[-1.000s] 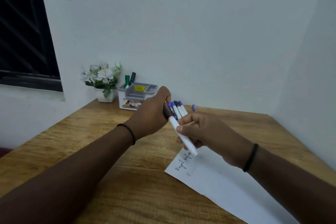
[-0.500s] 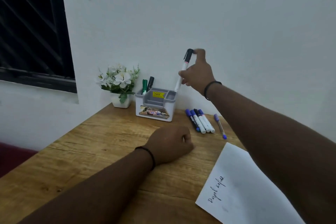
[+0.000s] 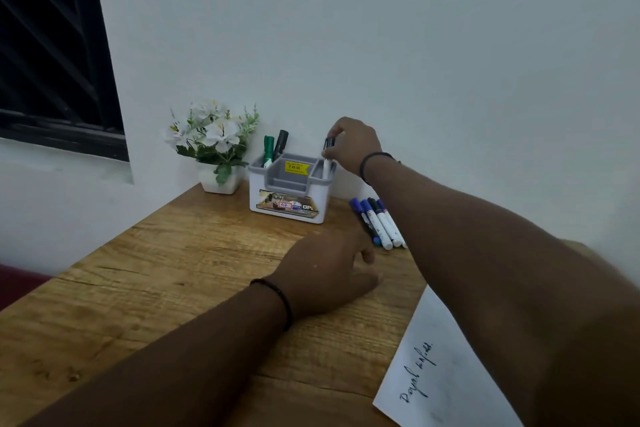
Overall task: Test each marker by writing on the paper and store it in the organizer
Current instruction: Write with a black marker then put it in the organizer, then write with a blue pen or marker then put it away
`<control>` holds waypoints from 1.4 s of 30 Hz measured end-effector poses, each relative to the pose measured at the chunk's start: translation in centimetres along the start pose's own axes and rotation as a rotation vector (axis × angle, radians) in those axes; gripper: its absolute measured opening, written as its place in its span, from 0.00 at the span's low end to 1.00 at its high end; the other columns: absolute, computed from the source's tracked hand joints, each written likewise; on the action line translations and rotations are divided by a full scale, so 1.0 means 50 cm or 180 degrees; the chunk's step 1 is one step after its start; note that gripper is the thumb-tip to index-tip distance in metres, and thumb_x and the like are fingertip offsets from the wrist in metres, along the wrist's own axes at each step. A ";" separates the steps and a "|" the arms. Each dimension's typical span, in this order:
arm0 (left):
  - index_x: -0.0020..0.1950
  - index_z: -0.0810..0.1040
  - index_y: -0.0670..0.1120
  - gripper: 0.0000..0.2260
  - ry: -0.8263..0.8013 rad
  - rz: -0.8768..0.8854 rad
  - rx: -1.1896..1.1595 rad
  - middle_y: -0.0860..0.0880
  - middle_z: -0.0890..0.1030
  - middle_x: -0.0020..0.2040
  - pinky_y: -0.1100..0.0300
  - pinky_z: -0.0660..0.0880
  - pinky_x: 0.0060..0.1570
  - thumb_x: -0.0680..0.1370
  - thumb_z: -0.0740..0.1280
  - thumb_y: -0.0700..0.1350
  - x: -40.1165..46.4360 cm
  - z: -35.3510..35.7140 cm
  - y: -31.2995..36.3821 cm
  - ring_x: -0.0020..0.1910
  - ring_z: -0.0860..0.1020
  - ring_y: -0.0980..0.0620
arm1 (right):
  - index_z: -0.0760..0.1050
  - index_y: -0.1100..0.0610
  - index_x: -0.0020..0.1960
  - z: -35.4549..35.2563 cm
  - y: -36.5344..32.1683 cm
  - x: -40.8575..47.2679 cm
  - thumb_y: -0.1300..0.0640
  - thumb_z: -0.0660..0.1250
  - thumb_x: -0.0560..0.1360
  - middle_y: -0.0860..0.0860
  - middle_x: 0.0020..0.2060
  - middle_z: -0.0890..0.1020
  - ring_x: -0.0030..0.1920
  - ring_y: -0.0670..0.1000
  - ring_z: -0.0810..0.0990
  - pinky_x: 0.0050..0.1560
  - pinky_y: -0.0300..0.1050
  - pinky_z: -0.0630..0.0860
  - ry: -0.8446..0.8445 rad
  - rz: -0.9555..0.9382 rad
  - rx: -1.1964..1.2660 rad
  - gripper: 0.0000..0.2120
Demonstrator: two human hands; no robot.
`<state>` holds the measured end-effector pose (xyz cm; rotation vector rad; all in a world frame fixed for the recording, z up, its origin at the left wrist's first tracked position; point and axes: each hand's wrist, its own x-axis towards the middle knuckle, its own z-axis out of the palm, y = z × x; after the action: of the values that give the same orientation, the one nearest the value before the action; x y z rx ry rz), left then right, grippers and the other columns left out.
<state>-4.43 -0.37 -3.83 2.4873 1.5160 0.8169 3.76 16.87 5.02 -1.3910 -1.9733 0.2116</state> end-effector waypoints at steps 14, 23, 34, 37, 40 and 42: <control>0.60 0.71 0.60 0.18 -0.0079 -0.0025 -0.0025 0.59 0.73 0.39 0.63 0.63 0.32 0.72 0.67 0.61 -0.005 0.002 0.012 0.37 0.72 0.61 | 0.84 0.64 0.42 -0.143 0.164 -0.155 0.57 0.73 0.73 0.56 0.38 0.86 0.35 0.52 0.80 0.44 0.47 0.81 -0.0411 0.0972 -0.0630 0.09; 0.58 0.71 0.58 0.16 -0.0036 -0.0180 0.0081 0.57 0.74 0.38 0.63 0.64 0.31 0.73 0.68 0.59 -0.005 0.005 0.018 0.36 0.73 0.60 | 0.69 0.56 0.37 -0.117 0.212 -0.213 0.51 0.73 0.74 0.52 0.34 0.76 0.34 0.50 0.75 0.27 0.41 0.64 -0.0350 0.1560 -0.1074 0.16; 0.67 0.67 0.55 0.16 0.0581 -0.0124 0.0423 0.53 0.76 0.47 0.58 0.70 0.38 0.79 0.61 0.50 -0.011 -0.009 0.026 0.41 0.72 0.55 | 0.65 0.57 0.37 -0.180 0.158 -0.255 0.62 0.64 0.76 0.53 0.36 0.75 0.37 0.54 0.75 0.31 0.43 0.65 -0.0206 0.1007 -0.1033 0.11; 0.72 0.64 0.54 0.18 0.1005 0.0361 0.0177 0.53 0.75 0.54 0.57 0.72 0.43 0.81 0.57 0.50 -0.017 -0.022 0.045 0.49 0.73 0.55 | 0.71 0.58 0.44 -0.233 0.115 -0.341 0.63 0.64 0.75 0.53 0.41 0.80 0.42 0.52 0.75 0.37 0.43 0.70 -0.0532 0.0402 -0.0773 0.02; 0.72 0.66 0.54 0.18 0.0750 0.0873 0.0008 0.57 0.73 0.53 0.67 0.64 0.40 0.81 0.55 0.53 -0.024 -0.023 0.070 0.46 0.69 0.60 | 0.74 0.57 0.43 -0.254 0.073 -0.434 0.61 0.67 0.73 0.51 0.40 0.83 0.38 0.49 0.76 0.33 0.36 0.68 -0.0804 0.0027 -0.0412 0.03; 0.66 0.73 0.52 0.17 0.0616 0.1047 0.0029 0.57 0.75 0.52 0.69 0.62 0.41 0.81 0.55 0.54 -0.032 -0.014 0.090 0.47 0.70 0.60 | 0.73 0.55 0.41 -0.258 0.066 -0.472 0.61 0.68 0.74 0.50 0.37 0.84 0.37 0.46 0.77 0.32 0.35 0.68 -0.0859 -0.0044 -0.0167 0.05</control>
<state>-1.79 -4.08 -2.21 2.7771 1.1718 1.1302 18.44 -5.76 2.33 -1.4435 -2.2213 0.3598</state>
